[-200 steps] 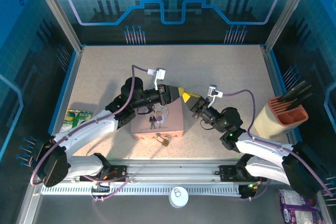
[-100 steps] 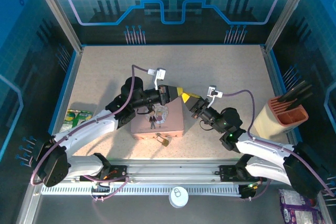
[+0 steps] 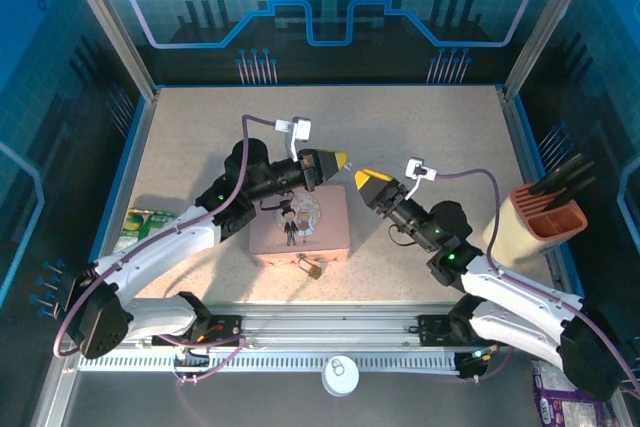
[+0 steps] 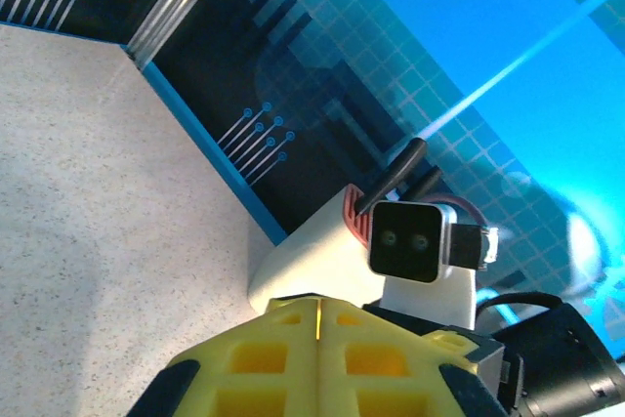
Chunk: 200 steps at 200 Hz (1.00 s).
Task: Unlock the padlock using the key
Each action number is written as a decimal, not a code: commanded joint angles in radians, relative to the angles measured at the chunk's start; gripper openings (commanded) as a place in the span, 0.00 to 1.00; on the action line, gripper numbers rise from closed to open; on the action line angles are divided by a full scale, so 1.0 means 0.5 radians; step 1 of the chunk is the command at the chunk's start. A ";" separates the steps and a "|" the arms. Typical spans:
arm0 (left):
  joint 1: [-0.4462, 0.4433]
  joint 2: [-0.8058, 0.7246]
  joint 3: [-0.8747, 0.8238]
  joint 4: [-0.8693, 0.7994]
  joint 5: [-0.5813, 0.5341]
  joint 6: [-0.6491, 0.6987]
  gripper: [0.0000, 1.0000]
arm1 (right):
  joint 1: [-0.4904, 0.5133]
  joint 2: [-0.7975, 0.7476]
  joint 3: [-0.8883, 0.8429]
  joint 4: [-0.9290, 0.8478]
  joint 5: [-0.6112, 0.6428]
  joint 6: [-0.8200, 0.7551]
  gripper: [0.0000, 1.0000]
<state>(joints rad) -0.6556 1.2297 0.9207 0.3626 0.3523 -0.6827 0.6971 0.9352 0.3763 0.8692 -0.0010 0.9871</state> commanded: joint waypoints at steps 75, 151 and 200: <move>-0.018 0.043 0.065 0.025 0.199 -0.015 0.00 | -0.038 0.148 0.059 0.431 -0.287 0.066 0.37; -0.044 0.053 0.065 0.007 0.238 -0.017 0.00 | -0.044 0.176 0.092 0.407 -0.302 0.087 0.22; -0.051 0.053 0.056 0.007 0.220 -0.003 0.00 | -0.050 0.161 0.078 0.367 -0.284 0.100 0.08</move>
<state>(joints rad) -0.6716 1.2449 0.9215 0.3641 0.4427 -0.6819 0.6846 1.0214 0.3885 1.0336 -0.1440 1.0401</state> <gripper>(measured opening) 0.053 0.109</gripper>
